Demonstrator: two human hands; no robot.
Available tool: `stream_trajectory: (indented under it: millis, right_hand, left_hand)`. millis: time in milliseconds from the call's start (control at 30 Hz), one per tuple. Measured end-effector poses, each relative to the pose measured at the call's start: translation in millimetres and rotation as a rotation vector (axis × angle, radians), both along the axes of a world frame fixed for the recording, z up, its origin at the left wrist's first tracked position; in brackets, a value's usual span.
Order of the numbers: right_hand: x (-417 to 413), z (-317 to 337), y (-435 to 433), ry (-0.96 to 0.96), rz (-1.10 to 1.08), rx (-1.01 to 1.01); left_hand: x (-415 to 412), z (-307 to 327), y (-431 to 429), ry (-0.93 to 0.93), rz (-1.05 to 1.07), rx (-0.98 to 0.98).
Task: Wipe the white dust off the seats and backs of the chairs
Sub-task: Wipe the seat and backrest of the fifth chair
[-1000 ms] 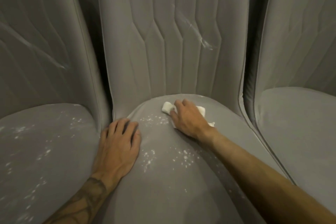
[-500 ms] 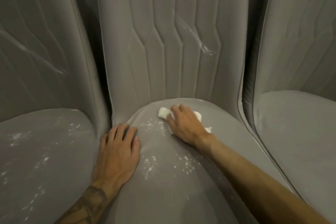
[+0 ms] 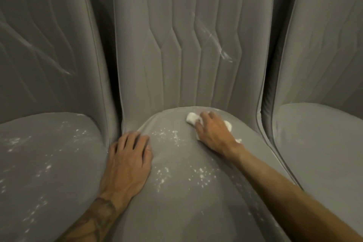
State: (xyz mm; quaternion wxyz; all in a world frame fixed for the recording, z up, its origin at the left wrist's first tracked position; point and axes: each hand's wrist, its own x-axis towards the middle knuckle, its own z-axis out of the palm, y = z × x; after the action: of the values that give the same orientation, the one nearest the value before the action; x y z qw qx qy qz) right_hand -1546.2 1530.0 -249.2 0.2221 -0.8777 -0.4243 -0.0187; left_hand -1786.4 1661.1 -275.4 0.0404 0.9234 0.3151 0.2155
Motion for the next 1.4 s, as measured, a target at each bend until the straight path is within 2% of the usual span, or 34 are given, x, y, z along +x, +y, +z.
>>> stream_trajectory:
  millis: [133,200,267,400,467,600,667,733,800,900,967,1033,1133,1200,1333,1400]
  right_hand:
    - [36,1,-23,-0.062,-0.347,-0.039]
    - [30,2,-10,-0.094,-0.4,-0.069]
    - [6,1,9,-0.059,-0.313,-0.067]
    - [-32,-6,17,0.002,0.033,-0.006]
    - [-15,-1,-2,0.018,0.067,-0.011]
    - [36,2,-35,-0.018,-0.282,-0.031]
    - [28,1,-23,-0.033,-0.361,-0.048]
    - [-2,1,-3,-0.004,-0.249,-0.016]
    - [-35,-2,4,0.031,-0.043,0.032]
    - [-45,-1,-16,-0.009,0.168,-0.016]
    - [-19,2,-30,-0.018,0.086,-0.037]
    - [6,5,-39,-0.002,-0.108,-0.009]
    - [1,1,-28,-0.05,-0.265,-0.043]
    - [-24,-1,-17,-0.014,-0.182,-0.015]
    - [-42,-4,-34,-0.001,0.148,-0.006]
    - [-16,0,-50,-0.005,0.12,-0.018]
  left_hand:
    - [0,2,-2,0.006,0.005,-0.006]
    - [0,4,-3,0.017,0.009,-0.013]
    - [0,6,-4,0.019,0.006,-0.023]
    - [-1,9,-5,0.023,0.001,-0.04]
    - [-1,8,-5,0.013,0.004,-0.036]
    - [1,8,-6,0.008,0.017,-0.037]
    - [1,8,-5,0.009,0.019,-0.041]
    - [1,9,-6,0.007,0.015,-0.039]
    - [0,8,-5,0.002,0.01,-0.042]
    - [-1,7,-4,0.006,0.007,-0.051]
    - [0,7,-4,0.017,0.007,-0.05]
    - [1,8,-5,0.024,0.008,-0.054]
    - [0,10,-6,0.023,0.011,-0.059]
    - [-1,11,-7,0.021,0.013,-0.061]
    - [-1,10,-7,0.008,0.002,-0.072]
    - [-1,9,-6,0.004,0.004,-0.067]
